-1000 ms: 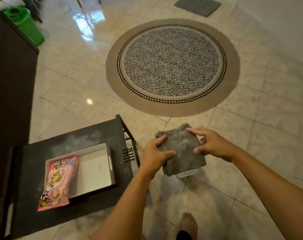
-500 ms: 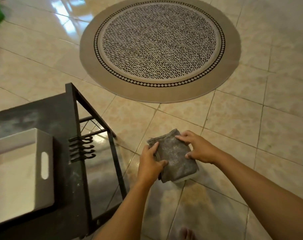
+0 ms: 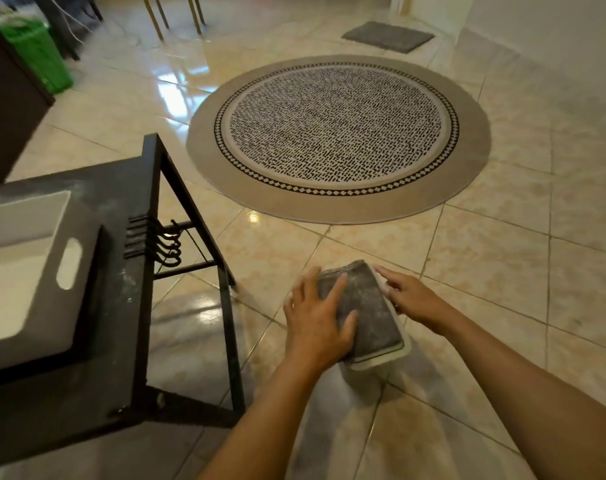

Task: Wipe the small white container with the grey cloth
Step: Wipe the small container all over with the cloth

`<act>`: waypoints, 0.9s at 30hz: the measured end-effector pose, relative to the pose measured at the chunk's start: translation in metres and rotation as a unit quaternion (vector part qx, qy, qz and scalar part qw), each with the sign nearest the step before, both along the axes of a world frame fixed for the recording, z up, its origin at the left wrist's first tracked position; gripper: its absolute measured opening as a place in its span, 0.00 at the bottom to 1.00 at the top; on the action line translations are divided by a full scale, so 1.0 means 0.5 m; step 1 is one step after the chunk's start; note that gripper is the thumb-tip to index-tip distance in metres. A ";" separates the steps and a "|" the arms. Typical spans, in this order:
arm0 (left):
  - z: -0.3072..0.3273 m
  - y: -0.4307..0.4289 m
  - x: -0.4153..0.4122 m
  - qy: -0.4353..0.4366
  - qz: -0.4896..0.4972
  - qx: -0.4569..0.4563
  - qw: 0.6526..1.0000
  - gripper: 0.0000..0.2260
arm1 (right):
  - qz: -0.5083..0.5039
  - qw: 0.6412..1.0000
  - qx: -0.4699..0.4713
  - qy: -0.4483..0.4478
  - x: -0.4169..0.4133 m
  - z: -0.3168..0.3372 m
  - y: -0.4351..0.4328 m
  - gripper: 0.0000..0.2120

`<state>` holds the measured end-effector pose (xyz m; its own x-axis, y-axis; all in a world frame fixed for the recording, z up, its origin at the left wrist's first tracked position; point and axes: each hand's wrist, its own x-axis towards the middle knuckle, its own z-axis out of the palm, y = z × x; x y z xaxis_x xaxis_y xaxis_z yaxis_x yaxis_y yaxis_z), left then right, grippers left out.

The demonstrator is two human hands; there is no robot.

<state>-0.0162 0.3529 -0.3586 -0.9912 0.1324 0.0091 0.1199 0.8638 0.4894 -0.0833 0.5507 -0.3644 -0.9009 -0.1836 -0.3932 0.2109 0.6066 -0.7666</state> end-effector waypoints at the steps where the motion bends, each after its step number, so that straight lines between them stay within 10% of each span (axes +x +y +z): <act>1: 0.001 0.009 0.002 -0.003 -0.026 -0.026 0.999 0.31 | -0.002 1.000 -0.011 0.001 0.007 -0.001 0.001 0.25; 27: -0.057 0.055 0.016 -0.035 -0.065 -0.164 0.984 0.27 | 0.016 0.980 -0.180 -0.085 0.002 -0.019 -0.003 0.33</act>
